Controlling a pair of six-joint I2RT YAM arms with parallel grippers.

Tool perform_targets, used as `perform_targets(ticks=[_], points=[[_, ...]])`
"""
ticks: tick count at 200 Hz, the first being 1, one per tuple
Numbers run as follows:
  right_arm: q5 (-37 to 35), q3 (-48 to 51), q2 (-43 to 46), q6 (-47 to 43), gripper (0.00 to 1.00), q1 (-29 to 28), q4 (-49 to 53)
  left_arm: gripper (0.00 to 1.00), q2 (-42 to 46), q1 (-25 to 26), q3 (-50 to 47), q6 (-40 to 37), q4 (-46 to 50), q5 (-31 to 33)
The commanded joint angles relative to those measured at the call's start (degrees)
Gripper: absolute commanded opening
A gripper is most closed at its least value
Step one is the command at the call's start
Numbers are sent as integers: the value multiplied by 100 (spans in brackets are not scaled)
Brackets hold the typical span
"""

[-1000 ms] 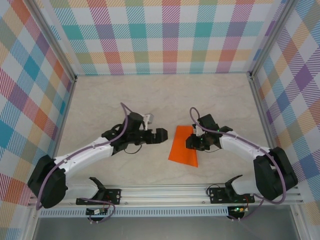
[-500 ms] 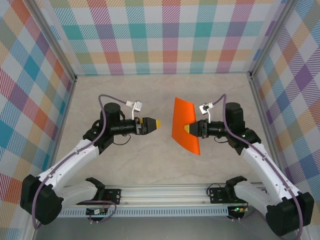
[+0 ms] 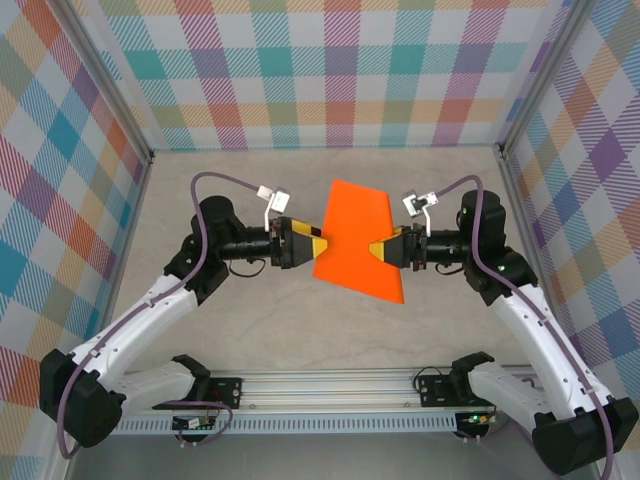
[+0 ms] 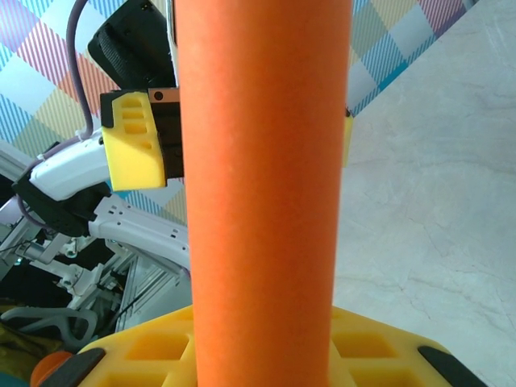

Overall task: Fold a paper plane with a square sheet of paper (fold left side to right side)
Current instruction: Place a square sheet of paper at the center of the table.

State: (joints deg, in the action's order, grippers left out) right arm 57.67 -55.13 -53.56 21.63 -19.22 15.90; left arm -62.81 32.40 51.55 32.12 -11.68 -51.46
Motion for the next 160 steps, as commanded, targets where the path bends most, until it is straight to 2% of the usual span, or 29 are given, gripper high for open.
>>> perform_targets(ticks=[1, 26, 45, 56, 65, 80, 87, 96, 104, 131, 139, 160], points=[[262, -8, 0, 70, 28, -57, -269, 93, -150, 177, 224, -100, -162, -156], [204, 0, -21, 60, 28, -64, -244, 85, -218, 252, 255, -101, -195, -123], [149, 11, -47, 44, 28, -73, -200, 71, -268, 344, 301, -95, -229, -119], [75, 9, -68, -8, 29, -81, -104, 56, -287, 388, 335, -113, -208, -119], [-28, 3, -79, -55, 32, -82, -24, 39, -302, 404, 365, -133, -114, -86], [-517, -55, -76, -236, 45, -74, 366, 9, -324, 400, 414, -230, 382, 319], [-903, -120, -84, -331, 52, -73, 664, 0, -378, 392, 469, -265, 713, 617], [-1330, -190, -114, -431, 58, -66, 969, 0, -525, 328, 516, -237, 1092, 932], [-1750, -233, -132, -484, 69, -56, 1210, 0, -727, 220, 516, -106, 1234, 1047], [-3310, -342, -322, -449, 95, -46, 1841, 0, -1445, -188, 230, 342, 1062, 1210], [-3639, -357, -402, -459, 100, -46, 1955, 0, -1603, -276, 205, 257, 1163, 1387], [-4218, -252, -629, -347, 100, -46, 1992, 0, -2055, -548, 209, -25, 1477, 1797]])
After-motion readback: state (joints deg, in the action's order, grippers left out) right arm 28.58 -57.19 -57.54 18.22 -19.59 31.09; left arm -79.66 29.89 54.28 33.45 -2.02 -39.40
